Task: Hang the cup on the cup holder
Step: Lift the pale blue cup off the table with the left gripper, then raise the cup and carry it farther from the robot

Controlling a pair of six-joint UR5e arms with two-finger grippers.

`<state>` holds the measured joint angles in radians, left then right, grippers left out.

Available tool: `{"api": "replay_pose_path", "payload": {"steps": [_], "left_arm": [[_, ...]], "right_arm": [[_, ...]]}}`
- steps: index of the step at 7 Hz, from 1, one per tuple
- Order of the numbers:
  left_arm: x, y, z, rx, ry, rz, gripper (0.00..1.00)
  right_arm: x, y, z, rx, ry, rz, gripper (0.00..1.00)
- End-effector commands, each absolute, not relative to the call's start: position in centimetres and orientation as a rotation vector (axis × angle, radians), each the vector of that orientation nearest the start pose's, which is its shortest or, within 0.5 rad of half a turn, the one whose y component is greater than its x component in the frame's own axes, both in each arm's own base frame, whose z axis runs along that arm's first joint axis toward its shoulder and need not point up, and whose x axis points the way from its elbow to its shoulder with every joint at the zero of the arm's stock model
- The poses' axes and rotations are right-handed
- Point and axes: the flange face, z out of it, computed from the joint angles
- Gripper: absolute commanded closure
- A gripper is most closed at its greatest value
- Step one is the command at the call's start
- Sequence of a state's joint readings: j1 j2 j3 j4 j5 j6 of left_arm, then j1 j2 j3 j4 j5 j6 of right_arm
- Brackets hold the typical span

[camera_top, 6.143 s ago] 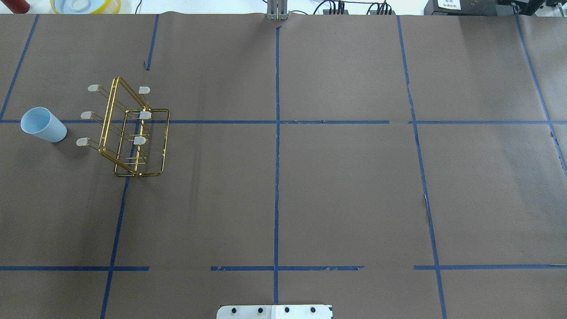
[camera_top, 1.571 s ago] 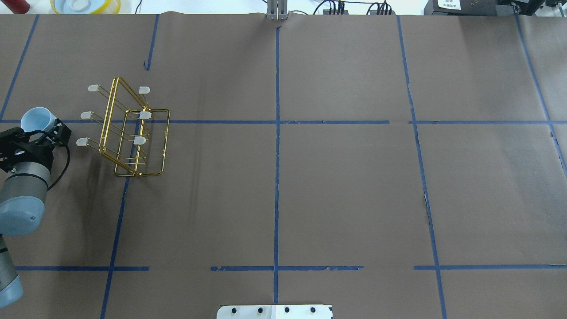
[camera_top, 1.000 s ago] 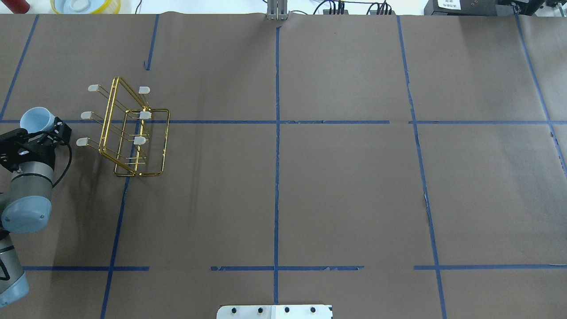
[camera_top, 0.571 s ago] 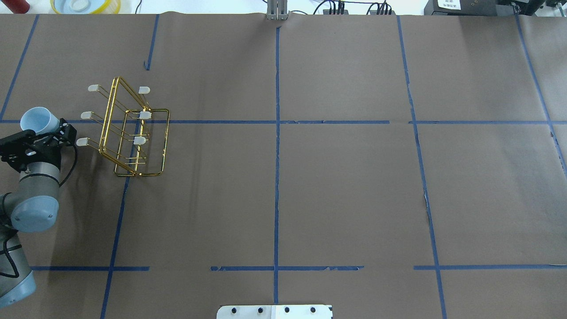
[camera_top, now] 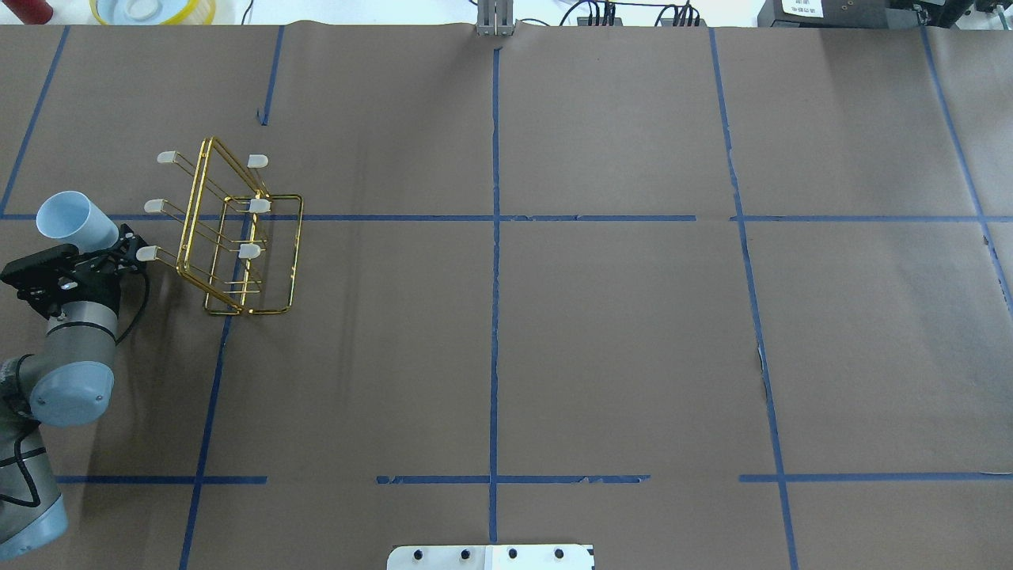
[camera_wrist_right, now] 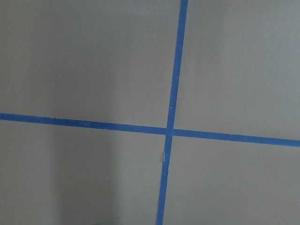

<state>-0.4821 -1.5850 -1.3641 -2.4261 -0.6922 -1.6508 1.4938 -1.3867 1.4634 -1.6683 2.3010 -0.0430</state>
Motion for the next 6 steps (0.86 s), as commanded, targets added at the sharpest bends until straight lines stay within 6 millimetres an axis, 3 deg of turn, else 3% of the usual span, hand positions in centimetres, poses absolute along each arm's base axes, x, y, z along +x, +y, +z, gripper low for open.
{"api": "replay_pose_path", "payload": {"steps": [1, 6], "left_arm": [[35.0, -42.2, 65.9, 0.976, 0.438, -0.797, 0.0], [33.3, -43.4, 66.6, 0.984, 0.405, -0.825, 0.0]], "right_arm": [[2.2, -57.0, 62.7, -0.033, -0.73, -0.108, 0.0], [2.2, -57.0, 62.7, -0.033, -0.73, -0.108, 0.0]]}}
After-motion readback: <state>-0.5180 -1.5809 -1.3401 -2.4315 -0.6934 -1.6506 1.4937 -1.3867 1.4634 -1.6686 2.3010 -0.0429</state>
